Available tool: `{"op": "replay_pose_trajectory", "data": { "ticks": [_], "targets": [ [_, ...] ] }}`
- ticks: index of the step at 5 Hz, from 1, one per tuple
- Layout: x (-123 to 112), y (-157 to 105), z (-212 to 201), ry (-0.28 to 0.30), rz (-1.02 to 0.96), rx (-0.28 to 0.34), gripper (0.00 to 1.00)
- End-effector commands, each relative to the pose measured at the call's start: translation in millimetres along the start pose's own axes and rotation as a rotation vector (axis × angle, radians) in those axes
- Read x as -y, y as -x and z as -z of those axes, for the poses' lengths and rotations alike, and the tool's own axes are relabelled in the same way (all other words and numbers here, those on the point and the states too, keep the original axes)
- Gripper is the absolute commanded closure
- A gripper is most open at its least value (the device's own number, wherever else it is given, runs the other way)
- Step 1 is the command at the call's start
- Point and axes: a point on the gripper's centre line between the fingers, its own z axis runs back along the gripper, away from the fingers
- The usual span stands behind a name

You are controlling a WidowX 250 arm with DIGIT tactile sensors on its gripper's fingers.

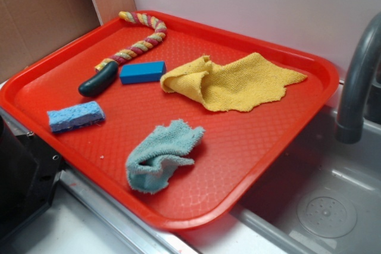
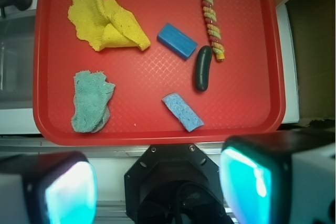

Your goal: Grab the blue cloth.

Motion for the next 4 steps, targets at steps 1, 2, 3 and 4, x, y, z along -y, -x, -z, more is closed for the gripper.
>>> {"op": "replay_pose_trajectory", "data": {
  "ticks": [1, 2, 3, 4],
  "targets": [
    [0, 0, 0, 0.0, 0.0, 0.0, 0.0],
    [31, -18, 53, 0.003, -0.132, -0.047, 0.0],
    [70, -21, 104, 0.022, -0.136, -0.064, 0.0],
    [88, -19, 154, 0.031, -0.135, -0.083, 0.0]
  ]
}}
